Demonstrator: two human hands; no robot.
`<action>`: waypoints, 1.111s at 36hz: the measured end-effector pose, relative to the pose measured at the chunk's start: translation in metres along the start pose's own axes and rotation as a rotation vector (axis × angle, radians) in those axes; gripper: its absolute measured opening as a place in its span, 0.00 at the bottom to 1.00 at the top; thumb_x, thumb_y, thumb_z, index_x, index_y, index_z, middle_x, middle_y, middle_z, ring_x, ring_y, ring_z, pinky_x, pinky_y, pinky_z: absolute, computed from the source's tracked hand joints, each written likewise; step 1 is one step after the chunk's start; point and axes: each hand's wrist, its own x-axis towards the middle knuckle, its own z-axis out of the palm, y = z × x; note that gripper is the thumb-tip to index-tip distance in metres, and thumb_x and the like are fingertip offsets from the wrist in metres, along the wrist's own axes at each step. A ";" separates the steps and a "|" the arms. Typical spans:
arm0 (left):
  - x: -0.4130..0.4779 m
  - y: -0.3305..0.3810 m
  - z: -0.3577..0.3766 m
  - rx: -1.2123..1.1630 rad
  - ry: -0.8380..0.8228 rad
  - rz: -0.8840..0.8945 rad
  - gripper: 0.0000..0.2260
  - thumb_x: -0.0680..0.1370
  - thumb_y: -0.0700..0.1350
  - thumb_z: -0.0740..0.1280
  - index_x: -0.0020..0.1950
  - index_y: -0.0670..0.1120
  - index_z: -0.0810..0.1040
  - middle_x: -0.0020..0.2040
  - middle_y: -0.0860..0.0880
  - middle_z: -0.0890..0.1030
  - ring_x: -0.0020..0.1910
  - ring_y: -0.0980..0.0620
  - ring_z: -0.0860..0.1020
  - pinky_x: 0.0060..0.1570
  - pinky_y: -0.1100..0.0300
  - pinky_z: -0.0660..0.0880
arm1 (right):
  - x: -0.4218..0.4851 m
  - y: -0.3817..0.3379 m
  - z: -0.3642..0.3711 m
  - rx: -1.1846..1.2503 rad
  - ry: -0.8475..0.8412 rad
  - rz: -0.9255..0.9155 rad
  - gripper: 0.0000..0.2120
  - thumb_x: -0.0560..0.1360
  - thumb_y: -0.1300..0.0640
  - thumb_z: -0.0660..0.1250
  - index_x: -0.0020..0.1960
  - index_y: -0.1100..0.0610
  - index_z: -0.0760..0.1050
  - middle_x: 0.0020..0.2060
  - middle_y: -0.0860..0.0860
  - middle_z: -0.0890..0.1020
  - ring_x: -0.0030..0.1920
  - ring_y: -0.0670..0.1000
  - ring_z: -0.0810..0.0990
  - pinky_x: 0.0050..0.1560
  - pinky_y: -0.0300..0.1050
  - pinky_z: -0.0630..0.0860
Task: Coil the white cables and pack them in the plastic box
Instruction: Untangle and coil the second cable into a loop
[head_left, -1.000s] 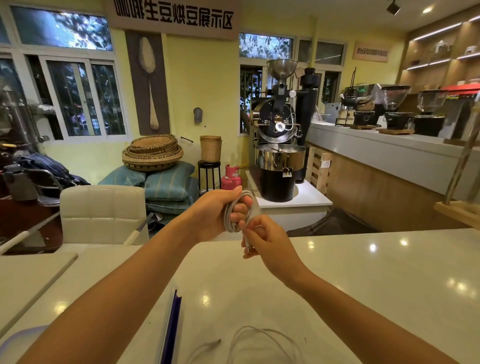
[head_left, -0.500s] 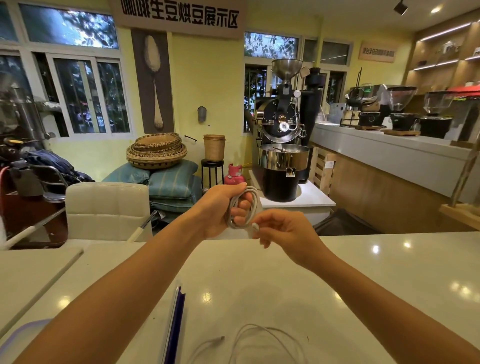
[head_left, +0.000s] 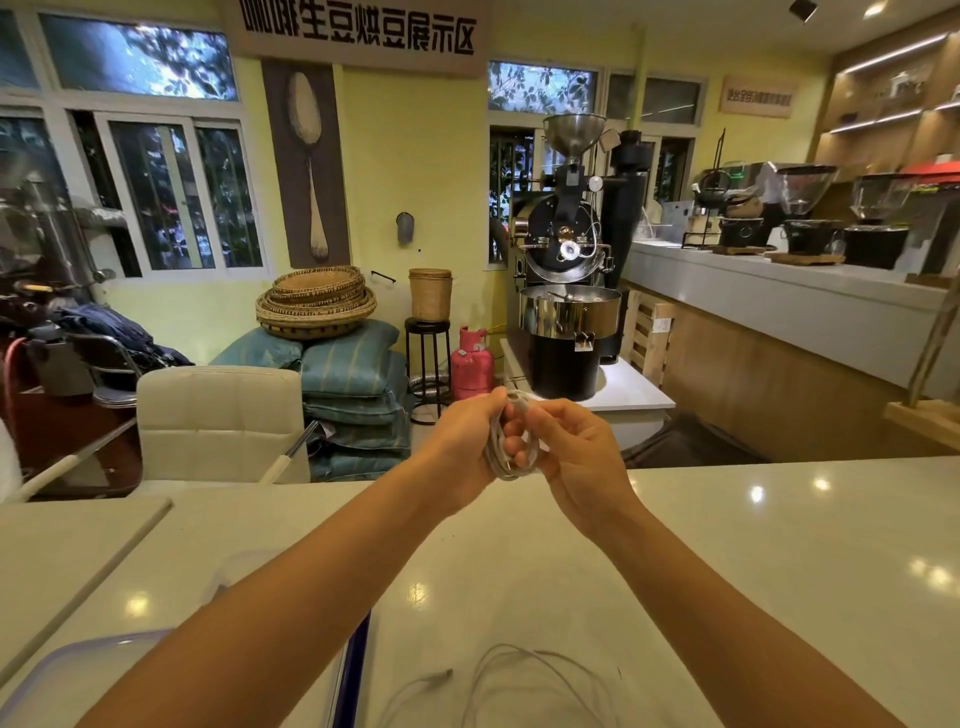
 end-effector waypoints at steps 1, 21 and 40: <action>0.000 -0.001 0.000 0.004 0.016 0.007 0.15 0.80 0.46 0.52 0.37 0.42 0.69 0.25 0.49 0.68 0.20 0.56 0.68 0.22 0.65 0.70 | 0.000 0.001 0.001 -0.005 0.001 0.007 0.08 0.74 0.62 0.60 0.40 0.58 0.78 0.28 0.47 0.83 0.29 0.44 0.80 0.36 0.38 0.80; 0.002 0.008 -0.011 0.440 0.140 0.046 0.14 0.79 0.47 0.55 0.50 0.39 0.75 0.44 0.40 0.77 0.41 0.48 0.76 0.37 0.60 0.73 | 0.003 -0.004 0.004 -0.151 0.037 0.114 0.06 0.70 0.66 0.67 0.36 0.60 0.79 0.38 0.50 0.81 0.39 0.47 0.81 0.34 0.30 0.77; -0.003 0.014 -0.014 0.678 0.115 0.185 0.03 0.75 0.41 0.65 0.44 0.44 0.77 0.47 0.41 0.79 0.48 0.45 0.79 0.53 0.50 0.77 | 0.005 0.004 0.008 -0.339 0.184 0.018 0.07 0.70 0.65 0.68 0.37 0.55 0.75 0.40 0.53 0.79 0.44 0.51 0.79 0.40 0.35 0.78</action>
